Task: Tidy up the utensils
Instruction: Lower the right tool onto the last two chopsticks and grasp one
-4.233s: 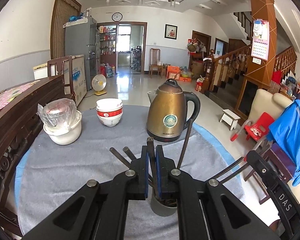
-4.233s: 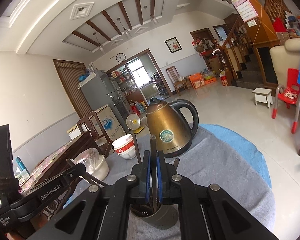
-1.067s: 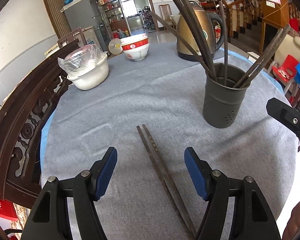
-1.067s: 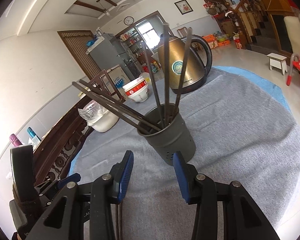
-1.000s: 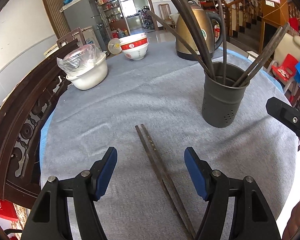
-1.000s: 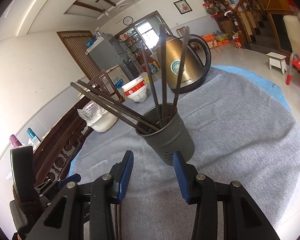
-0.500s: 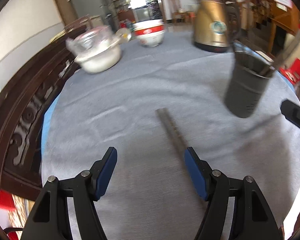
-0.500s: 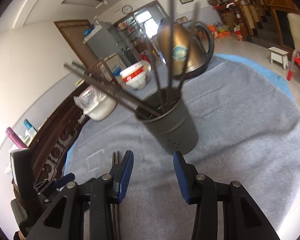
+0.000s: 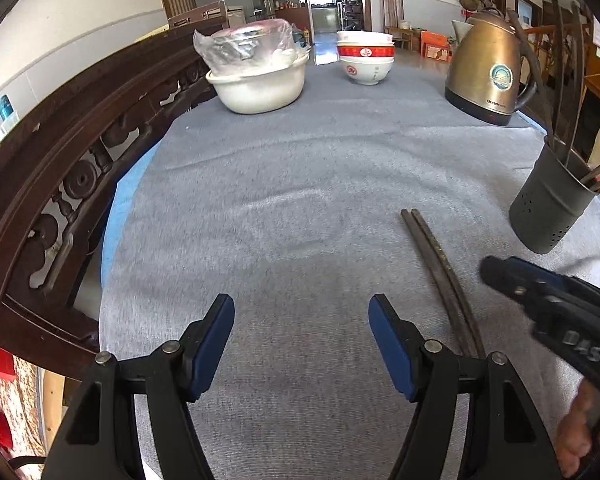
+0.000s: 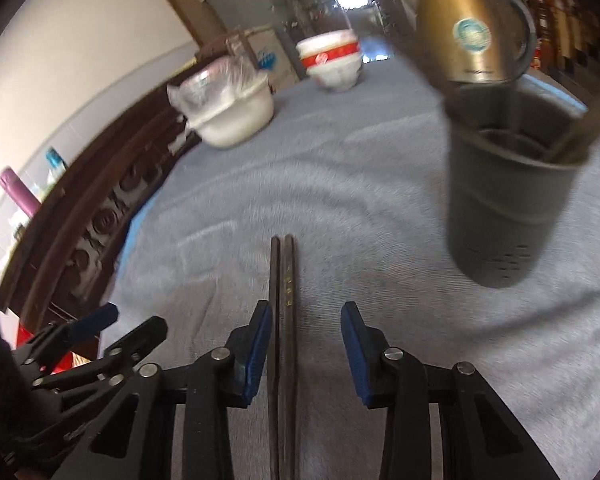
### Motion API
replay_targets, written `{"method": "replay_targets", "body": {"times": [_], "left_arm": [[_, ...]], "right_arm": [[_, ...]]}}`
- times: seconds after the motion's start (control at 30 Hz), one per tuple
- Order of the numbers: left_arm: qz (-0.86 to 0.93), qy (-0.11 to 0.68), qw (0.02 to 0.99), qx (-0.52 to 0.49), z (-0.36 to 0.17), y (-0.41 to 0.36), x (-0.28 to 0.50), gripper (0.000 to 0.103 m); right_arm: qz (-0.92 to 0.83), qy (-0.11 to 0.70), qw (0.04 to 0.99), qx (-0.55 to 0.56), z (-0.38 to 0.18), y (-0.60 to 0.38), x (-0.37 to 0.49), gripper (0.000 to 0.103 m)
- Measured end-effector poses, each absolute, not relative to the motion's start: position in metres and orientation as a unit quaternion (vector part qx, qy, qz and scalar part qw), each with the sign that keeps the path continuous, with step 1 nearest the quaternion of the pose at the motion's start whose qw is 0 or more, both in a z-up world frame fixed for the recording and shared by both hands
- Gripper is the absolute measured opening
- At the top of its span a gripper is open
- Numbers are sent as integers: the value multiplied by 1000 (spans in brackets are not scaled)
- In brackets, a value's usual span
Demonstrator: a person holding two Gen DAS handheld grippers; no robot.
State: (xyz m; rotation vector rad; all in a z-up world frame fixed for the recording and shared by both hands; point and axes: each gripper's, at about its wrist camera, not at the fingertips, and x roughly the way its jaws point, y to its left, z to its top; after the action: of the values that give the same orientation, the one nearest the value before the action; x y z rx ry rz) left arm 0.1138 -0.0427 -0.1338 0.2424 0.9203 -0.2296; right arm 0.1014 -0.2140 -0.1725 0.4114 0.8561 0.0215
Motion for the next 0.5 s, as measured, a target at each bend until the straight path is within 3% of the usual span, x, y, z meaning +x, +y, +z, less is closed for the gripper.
{"method": "replay_targets", "body": {"times": [0.37,0.5], "left_arm": [[-108,459,877,95,-140,-28,119,71],[-110,461,875,95,-141,-29,120,71]], "right_arm": [[2,449,878,169,-190,-196,115,22],[-12,459,873,165,-195,-198,116,12]]}}
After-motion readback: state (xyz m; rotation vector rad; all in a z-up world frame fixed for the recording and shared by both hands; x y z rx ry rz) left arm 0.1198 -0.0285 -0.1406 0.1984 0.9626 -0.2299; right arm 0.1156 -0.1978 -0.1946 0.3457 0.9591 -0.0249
